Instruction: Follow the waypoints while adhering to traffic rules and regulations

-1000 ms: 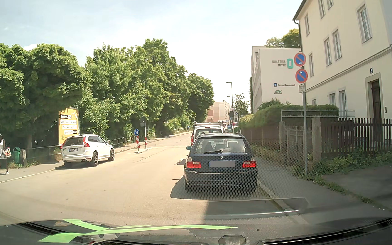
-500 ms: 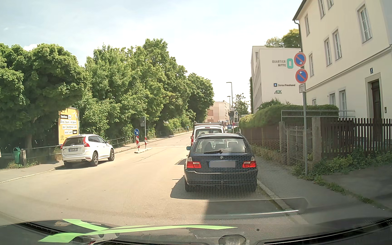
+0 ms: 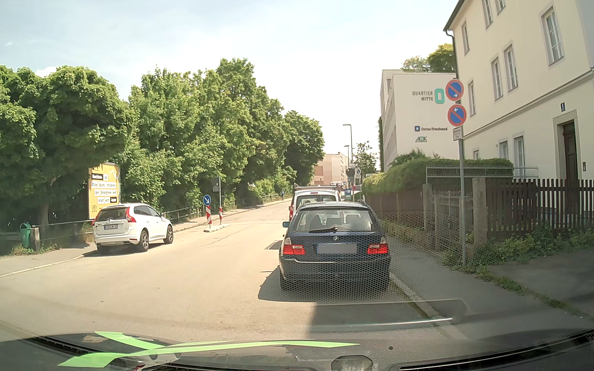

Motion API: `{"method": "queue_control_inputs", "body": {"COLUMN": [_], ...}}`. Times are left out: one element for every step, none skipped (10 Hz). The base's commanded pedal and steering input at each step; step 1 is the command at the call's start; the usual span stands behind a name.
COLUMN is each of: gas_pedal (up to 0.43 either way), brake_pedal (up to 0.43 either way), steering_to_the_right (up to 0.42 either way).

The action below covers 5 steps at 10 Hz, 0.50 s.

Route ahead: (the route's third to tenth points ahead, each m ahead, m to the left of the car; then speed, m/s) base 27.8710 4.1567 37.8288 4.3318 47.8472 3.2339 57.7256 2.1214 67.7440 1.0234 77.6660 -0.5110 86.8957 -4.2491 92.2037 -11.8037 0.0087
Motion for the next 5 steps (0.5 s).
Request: {"method": "queue_control_inputs", "body": {"gas_pedal": [0.0,0.0,0.0,0.0,0.0], "brake_pedal": [0.28,0.28,0.311,0.354,0.378], "steering_to_the_right": [0.003,0.003,0.003,0.002,0.002]}}
